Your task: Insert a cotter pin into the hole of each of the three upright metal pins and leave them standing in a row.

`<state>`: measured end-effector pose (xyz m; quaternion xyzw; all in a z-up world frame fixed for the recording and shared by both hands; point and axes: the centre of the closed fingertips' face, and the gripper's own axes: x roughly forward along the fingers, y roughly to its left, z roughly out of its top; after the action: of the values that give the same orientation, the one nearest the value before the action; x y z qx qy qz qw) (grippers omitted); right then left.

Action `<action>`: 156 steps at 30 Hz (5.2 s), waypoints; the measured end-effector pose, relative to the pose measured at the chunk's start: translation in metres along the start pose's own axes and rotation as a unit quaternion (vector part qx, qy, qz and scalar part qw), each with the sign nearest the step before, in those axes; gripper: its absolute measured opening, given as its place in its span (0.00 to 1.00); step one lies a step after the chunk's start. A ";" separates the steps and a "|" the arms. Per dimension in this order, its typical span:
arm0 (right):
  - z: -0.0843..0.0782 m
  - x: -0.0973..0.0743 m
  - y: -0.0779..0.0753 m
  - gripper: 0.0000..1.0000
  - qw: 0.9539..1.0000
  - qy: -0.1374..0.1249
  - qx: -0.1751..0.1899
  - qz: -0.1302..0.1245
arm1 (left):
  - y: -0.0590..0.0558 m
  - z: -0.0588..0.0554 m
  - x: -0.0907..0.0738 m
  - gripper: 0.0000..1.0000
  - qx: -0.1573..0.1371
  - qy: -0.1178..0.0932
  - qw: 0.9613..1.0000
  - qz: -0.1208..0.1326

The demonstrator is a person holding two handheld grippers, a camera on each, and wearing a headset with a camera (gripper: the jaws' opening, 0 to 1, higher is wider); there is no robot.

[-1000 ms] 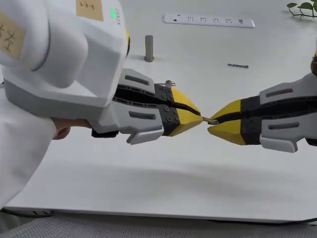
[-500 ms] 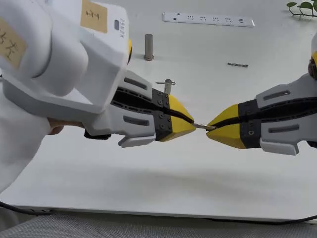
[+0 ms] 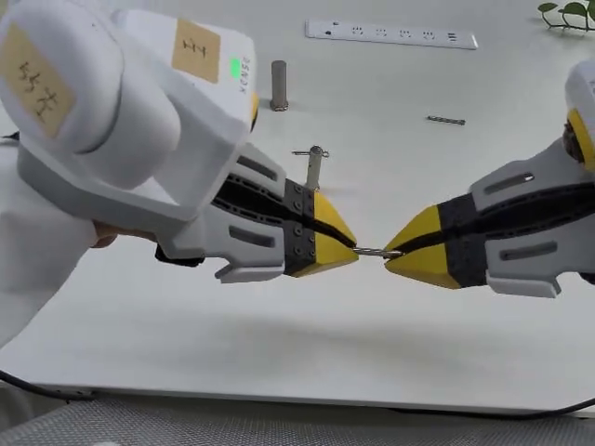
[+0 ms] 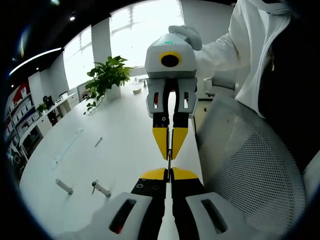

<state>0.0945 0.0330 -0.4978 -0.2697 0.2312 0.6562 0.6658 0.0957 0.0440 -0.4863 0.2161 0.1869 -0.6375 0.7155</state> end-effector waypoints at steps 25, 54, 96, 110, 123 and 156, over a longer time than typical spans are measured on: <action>0.002 0.008 -0.032 0.00 0.997 -0.018 0.052 -0.050 | 0.033 -0.028 -0.014 0.07 -0.082 0.005 0.995 0.062; -0.035 0.052 -0.086 0.00 0.996 0.024 0.072 -0.043 | 0.101 -0.087 0.000 0.18 -0.068 0.090 0.988 0.102; -0.024 0.085 -0.092 0.00 0.999 0.022 0.036 -0.024 | 0.093 -0.083 0.008 0.10 -0.090 0.093 0.988 0.084; -0.015 0.097 -0.095 0.00 0.999 0.028 0.003 -0.015 | 0.090 -0.078 0.011 0.10 -0.084 0.096 0.988 0.081; -0.014 0.099 -0.096 0.00 0.998 0.045 -0.043 -0.014 | 0.092 -0.080 0.010 0.10 -0.084 0.102 0.988 0.082; -0.011 0.089 -0.091 0.21 0.998 0.024 0.040 -0.044 | 0.092 -0.090 -0.037 0.44 -0.148 0.018 0.980 0.135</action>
<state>0.1884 0.0928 -0.5602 -0.2684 0.2607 0.6099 0.6986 0.1837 0.1329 -0.5353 0.1425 0.2608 -0.4961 0.8158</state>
